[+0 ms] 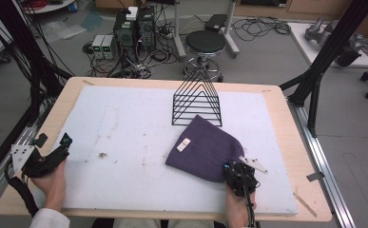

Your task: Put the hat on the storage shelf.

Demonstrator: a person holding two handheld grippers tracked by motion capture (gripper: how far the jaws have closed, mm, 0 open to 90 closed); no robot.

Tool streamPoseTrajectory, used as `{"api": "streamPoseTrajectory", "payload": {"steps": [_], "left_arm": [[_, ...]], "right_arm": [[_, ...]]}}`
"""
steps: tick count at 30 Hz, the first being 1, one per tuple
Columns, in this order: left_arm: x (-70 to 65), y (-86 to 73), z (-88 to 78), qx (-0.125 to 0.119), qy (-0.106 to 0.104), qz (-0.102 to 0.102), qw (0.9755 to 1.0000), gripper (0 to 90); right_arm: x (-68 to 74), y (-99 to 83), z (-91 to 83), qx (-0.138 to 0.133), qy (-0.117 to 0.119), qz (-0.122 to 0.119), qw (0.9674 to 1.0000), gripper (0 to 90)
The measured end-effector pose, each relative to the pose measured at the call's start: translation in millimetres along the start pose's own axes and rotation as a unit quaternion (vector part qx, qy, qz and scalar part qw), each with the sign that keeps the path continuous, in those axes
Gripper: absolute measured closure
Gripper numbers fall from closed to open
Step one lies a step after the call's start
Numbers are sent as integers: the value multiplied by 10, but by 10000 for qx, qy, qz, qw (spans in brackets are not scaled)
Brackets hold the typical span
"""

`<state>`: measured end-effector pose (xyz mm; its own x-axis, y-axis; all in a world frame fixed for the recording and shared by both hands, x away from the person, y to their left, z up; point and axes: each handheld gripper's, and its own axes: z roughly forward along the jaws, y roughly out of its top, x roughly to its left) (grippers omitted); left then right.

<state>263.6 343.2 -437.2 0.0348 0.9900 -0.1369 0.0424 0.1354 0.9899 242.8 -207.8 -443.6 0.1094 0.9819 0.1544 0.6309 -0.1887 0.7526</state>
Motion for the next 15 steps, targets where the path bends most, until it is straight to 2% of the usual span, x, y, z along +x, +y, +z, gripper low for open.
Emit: {"api": "streamPoseTrajectory", "payload": {"steps": [5, 6, 10, 15], "left_arm": [[2, 0, 0, -3, 1, -6, 10000, 208], [3, 1, -1, -5, 2, -8, 10000, 208], [10, 2, -2, -13, 0, -23, 10000, 208], [21, 2, -2, -13, 9, -49, 10000, 209]], "right_arm": [[-17, 23, 12, -12, 200, -60, 9998, 750], [-19, 30, 12, -2, 190, -130, 9997, 761], [-4, 55, 9, 10, 218, -355, 9991, 777], [-36, 75, -8, -96, 368, -413, 9984, 777]]}}
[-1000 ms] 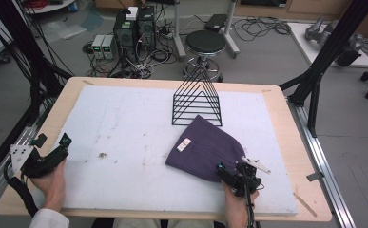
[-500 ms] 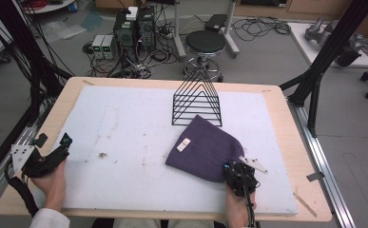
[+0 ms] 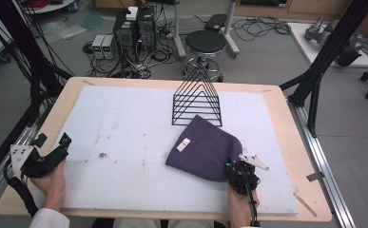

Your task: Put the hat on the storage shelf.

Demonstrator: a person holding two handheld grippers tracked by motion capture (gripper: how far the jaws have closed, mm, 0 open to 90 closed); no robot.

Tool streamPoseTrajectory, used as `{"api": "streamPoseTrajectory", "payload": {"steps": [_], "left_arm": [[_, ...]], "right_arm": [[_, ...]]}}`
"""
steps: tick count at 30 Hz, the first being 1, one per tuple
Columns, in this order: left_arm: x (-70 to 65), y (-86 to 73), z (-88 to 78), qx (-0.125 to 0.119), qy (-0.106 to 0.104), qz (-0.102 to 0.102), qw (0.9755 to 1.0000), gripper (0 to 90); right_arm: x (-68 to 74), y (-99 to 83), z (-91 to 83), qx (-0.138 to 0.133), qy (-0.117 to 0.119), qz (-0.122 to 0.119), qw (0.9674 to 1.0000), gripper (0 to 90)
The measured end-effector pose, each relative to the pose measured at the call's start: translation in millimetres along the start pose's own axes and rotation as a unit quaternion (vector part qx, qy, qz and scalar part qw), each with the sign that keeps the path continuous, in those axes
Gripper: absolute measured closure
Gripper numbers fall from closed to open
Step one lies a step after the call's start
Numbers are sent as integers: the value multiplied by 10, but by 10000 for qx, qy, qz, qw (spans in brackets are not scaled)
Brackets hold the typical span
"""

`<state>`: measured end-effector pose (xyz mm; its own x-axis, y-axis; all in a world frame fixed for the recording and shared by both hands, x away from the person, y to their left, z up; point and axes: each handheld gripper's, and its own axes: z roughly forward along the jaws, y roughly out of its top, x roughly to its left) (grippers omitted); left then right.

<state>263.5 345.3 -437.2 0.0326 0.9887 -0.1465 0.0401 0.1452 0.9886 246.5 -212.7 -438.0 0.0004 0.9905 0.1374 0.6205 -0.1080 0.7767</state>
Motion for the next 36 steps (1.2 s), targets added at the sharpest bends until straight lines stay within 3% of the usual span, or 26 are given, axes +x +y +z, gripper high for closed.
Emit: {"api": "streamPoseTrajectory", "payload": {"steps": [5, 11, 17, 20, 25, 29, 36], "left_arm": [[2, -1, -1, 1, 2, -15, 10000, 209], [4, -2, 1, 7, -11, -25, 10000, 210], [7, -4, 2, 20, -18, -39, 10000, 210], [10, -4, -1, 22, -24, -52, 10000, 212], [5, -4, -10, 18, -23, -60, 10000, 214], [-1, -11, -24, 25, -47, -79, 10000, 213], [-19, -12, -38, 16, -108, -84, 9999, 213]], "right_arm": [[-5, 30, -61, -234, 151, -24, 9996, 778], [20, 55, -122, -506, 309, -290, 9978, 780], [72, 93, -197, -769, 250, -678, 9944, 780], [134, 130, -243, -971, 144, -1136, 9887, 780], [223, 165, -285, -1239, 109, -1636, 9787, 780], [257, 188, -313, -1390, 104, -1859, 9726, 780], [319, 206, -353, -1784, 158, -2249, 9578, 780]]}}
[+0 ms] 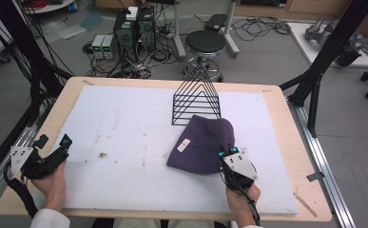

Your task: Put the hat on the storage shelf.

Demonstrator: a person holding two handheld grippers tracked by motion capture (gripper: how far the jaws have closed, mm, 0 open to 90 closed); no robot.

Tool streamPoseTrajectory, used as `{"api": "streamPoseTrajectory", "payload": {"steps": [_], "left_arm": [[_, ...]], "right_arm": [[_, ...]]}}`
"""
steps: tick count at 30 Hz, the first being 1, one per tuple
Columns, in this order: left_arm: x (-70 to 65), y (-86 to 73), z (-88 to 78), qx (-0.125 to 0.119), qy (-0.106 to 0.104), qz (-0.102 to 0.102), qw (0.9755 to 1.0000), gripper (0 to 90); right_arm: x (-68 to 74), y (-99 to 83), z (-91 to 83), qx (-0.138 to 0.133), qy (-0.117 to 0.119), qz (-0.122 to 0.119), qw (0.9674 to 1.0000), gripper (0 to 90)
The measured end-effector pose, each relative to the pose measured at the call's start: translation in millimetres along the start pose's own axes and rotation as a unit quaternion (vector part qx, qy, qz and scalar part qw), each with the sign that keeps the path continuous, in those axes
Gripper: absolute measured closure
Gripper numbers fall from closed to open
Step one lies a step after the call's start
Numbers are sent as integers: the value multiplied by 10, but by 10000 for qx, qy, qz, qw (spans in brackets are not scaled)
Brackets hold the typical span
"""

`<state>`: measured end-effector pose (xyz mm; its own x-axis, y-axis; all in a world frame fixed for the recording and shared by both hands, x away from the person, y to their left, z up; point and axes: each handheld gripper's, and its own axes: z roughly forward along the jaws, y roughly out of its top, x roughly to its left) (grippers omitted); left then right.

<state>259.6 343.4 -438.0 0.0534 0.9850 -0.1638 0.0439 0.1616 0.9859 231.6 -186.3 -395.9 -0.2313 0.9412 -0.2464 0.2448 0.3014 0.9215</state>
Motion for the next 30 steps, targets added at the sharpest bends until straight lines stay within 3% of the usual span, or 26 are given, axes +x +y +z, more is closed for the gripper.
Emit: {"api": "streamPoseTrajectory", "payload": {"steps": [7, 16, 21, 25, 28, 30], "left_arm": [[-3, -2, -5, 3, 10, 9, 10000, 213], [-12, -4, -10, 9, -7, 13, 10000, 213], [-19, -6, -3, 13, -9, 18, 10000, 213], [-24, -7, 0, 2, -14, 20, 10000, 213], [-25, -7, 2, -2, -21, 14, 10000, 214], [-30, -5, -1, -8, -39, 12, 10000, 214]], "right_arm": [[-8, 94, -43, -544, -19, -253, 9982, 781], [-73, 185, -8, -1102, -46, -164, 9938, 780], [-126, 241, -24, -1655, -25, -129, 9861, 780], [-178, 300, -19, -1902, 2, 46, 9817, 780], [-238, 359, 8, -2142, 129, 238, 9764, 779], [-246, 373, 17, -2201, 142, 237, 9751, 779]]}}
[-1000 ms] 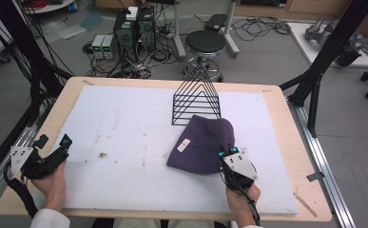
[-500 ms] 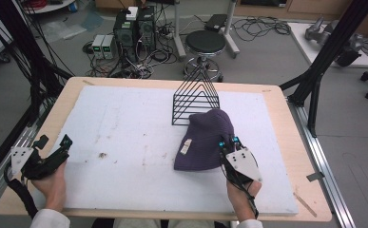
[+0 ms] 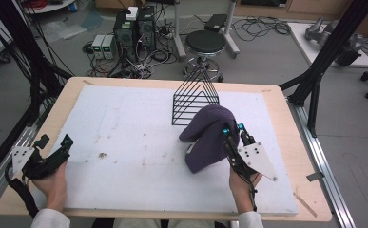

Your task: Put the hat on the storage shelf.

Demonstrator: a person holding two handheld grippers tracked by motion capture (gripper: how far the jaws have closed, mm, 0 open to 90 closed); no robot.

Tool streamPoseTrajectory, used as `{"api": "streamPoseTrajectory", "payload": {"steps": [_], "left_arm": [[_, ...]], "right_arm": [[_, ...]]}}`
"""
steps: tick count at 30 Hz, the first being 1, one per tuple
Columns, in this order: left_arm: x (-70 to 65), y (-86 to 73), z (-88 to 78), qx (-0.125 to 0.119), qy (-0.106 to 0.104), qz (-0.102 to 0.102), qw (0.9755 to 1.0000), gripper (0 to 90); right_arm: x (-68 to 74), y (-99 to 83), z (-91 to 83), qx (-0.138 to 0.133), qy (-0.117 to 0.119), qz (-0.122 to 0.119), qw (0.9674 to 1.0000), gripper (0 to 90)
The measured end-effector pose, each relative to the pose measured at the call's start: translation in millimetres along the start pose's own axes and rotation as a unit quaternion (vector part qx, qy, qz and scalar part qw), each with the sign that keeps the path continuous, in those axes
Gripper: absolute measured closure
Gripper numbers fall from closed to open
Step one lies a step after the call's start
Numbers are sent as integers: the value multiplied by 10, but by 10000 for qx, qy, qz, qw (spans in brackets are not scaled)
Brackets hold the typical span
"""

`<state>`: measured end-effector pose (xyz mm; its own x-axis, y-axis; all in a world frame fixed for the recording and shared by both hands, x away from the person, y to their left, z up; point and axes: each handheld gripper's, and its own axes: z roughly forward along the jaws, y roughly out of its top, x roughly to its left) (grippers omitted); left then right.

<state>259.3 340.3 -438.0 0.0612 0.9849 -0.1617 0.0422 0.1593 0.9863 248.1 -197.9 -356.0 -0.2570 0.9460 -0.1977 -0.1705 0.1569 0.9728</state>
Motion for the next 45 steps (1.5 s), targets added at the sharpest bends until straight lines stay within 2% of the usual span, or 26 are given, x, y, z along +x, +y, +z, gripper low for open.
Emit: {"api": "streamPoseTrajectory", "payload": {"steps": [5, 10, 15, 18, 21, 23, 24, 25, 27, 30, 31, 32, 37, 40, 43, 45], "left_arm": [[-27, 13, 5, -10, -99, 15, 9999, 214], [-74, 81, 34, -47, -445, -78, 9990, 210], [-133, 166, 107, -19, -971, -169, 9951, 194], [-201, 241, 150, -61, -1373, -251, 9902, 198], [-296, 318, 195, -73, -1693, -184, 9854, 193], [-370, 370, 234, -63, -1938, -138, 9809, 189], [-414, 404, 263, -46, -2127, -135, 9770, 184], [-450, 429, 283, -38, -2249, -136, 9743, 181], [-514, 474, 311, -62, -2413, -110, 9704, 185], [-635, 551, 367, -121, -2714, -101, 9623, 189], [-665, 567, 381, -119, -2775, -99, 9606, 190], [-724, 595, 409, -118, -2901, -70, 9569, 191], [-892, 644, 492, -48, -3175, -19, 9483, 198], [-950, 641, 518, -53, -3316, -47, 9434, 199], [-1008, 621, 544, -40, -3418, -77, 9397, 201], [-1046, 615, 559, -66, -3461, -60, 9381, 201]], "right_arm": [[-27, 56, 53, -167, 105, 56, 9998, 776], [-75, 157, 100, -371, 173, 106, 9991, 775], [-143, 259, 186, -537, 220, 222, 9981, 774], [-153, 301, 239, -589, 253, 215, 9977, 773], [-140, 356, 298, -626, 317, 188, 9974, 773], [-129, 387, 335, -657, 329, 129, 9972, 773], [-122, 405, 356, -675, 346, 109, 9971, 772], [-111, 423, 379, -710, 375, 116, 9967, 772], [-86, 447, 420, -750, 442, 159, 9961, 772], [-34, 478, 483, -793, 577, 135, 9951, 772], [-13, 489, 503, -804, 607, 124, 9948, 772], [3, 498, 517, -811, 621, 132, 9947, 772], [137, 576, 619, -931, 788, 218, 9923, 772], [248, 629, 695, -968, 899, 190, 9911, 771], [363, 703, 762, -1017, 993, 146, 9897, 771], [446, 765, 805, -1096, 1045, 149, 9884, 770]]}}
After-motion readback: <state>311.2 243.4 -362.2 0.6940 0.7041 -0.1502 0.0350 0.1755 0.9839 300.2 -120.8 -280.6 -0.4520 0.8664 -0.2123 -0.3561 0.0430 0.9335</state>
